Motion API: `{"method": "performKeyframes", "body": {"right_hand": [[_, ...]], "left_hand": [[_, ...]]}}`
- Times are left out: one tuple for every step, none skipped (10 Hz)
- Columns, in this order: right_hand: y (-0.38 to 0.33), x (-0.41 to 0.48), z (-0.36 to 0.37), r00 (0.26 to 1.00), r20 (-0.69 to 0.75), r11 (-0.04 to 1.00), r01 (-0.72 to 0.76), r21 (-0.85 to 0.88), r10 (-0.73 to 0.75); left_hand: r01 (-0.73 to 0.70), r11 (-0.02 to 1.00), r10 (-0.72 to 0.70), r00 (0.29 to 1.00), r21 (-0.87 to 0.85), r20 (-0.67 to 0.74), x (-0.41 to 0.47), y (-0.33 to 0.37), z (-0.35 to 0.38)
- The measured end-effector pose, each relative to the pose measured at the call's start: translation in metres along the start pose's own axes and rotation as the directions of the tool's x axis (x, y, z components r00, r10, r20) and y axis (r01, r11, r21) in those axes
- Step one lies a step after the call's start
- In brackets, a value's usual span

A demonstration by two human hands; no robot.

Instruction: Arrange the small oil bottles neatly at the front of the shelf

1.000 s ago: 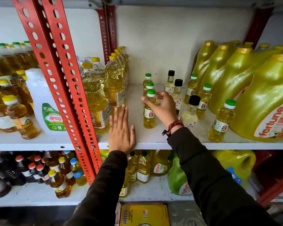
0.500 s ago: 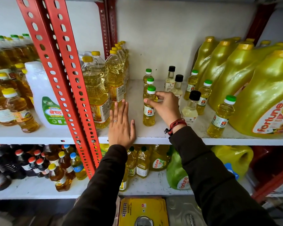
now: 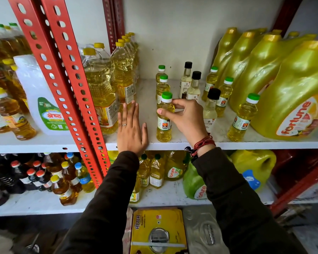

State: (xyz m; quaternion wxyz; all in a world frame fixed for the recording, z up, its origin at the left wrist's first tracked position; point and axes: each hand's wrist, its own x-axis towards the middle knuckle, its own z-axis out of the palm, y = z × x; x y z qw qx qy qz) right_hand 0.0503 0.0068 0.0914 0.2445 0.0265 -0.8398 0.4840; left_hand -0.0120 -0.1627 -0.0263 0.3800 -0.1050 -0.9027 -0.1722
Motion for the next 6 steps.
{"method": "performKeyframes", "body": {"right_hand": [[0.002,-0.002,0.001,1.0,-0.021,1.0,0.004,-0.006,-0.004],[0.001,-0.003,0.003,0.999,-0.036,1.0,-0.003,-0.014,0.002],[0.002,-0.005,0.005,0.998,-0.063,1.0,0.004,-0.025,-0.005],[0.004,-0.008,0.008,0.997,-0.072,1.0,-0.004,-0.015,0.003],[0.008,-0.008,0.012,0.998,-0.061,1.0,-0.004,-0.015,0.003],[0.001,-0.013,0.008,0.997,-0.067,0.999,0.036,-0.04,-0.038]], "left_hand": [[0.0,1.0,0.0,1.0,0.002,0.008,-0.001,-0.001,0.001],[0.003,1.0,-0.003,1.0,0.006,0.023,0.0,0.0,0.001],[0.004,1.0,-0.005,1.0,0.018,0.026,0.0,-0.001,0.001],[0.007,1.0,-0.007,1.0,0.013,0.028,-0.001,0.0,-0.001],[0.007,1.0,-0.006,1.0,-0.011,0.016,0.0,0.001,-0.002],[0.025,0.993,-0.025,1.0,-0.113,0.003,0.001,0.002,-0.006]]}}
